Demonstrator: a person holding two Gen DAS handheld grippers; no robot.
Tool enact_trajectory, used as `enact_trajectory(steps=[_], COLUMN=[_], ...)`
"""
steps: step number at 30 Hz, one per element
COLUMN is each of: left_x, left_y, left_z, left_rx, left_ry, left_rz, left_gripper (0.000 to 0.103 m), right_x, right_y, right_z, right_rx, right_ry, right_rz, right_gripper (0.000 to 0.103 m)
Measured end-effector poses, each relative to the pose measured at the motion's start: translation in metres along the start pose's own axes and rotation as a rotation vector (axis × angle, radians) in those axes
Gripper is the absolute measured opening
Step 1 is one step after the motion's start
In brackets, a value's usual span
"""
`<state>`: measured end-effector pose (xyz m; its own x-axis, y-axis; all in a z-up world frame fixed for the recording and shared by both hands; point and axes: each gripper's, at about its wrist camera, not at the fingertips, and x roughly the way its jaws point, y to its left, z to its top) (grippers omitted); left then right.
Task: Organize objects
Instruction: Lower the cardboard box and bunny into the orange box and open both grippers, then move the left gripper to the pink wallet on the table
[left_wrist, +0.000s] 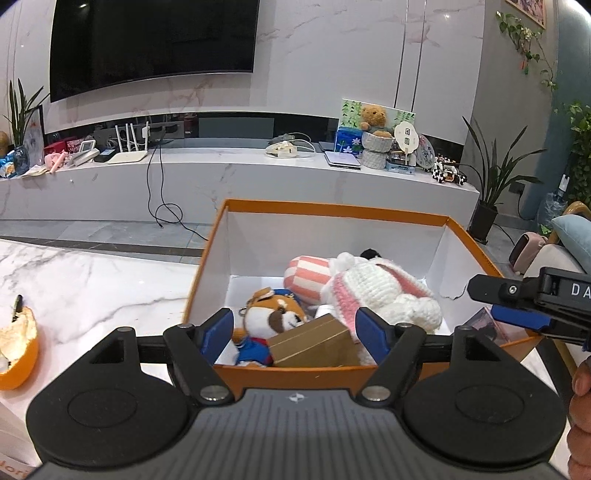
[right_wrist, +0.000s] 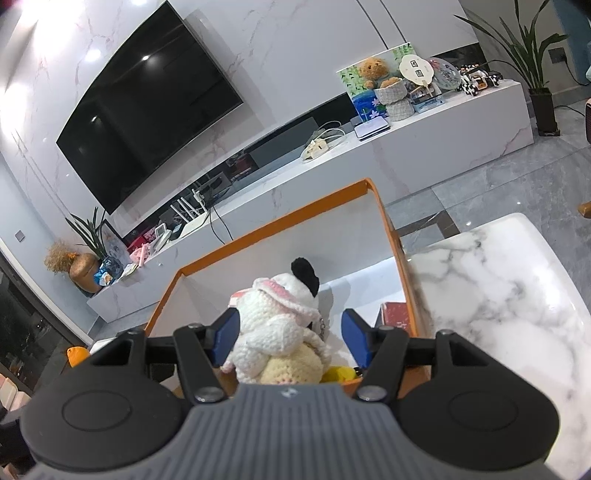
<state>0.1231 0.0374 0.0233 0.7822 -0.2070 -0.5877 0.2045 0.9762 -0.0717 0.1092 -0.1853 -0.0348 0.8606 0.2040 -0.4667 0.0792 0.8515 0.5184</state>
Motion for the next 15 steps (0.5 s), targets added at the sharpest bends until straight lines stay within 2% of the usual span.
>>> enact_trajectory(steps=[11, 15], left_x=[-0.022, -0.02], left_y=[0.034, 0.052], left_z=[0.0, -0.001], left_rx=[-0.011, 0.033], left_ry=[0.013, 0.09], left_rz=[0.009, -0.001], left_gripper=[0.088, 0.089], right_x=[-0.011, -0.015], right_y=[0.009, 0.017], right_z=[-0.006, -0.01], right_rx=[-0.017, -0.051], right_ry=[0.013, 0.018], right_rz=[0.012, 0.026], right_gripper=[0.064, 0.066])
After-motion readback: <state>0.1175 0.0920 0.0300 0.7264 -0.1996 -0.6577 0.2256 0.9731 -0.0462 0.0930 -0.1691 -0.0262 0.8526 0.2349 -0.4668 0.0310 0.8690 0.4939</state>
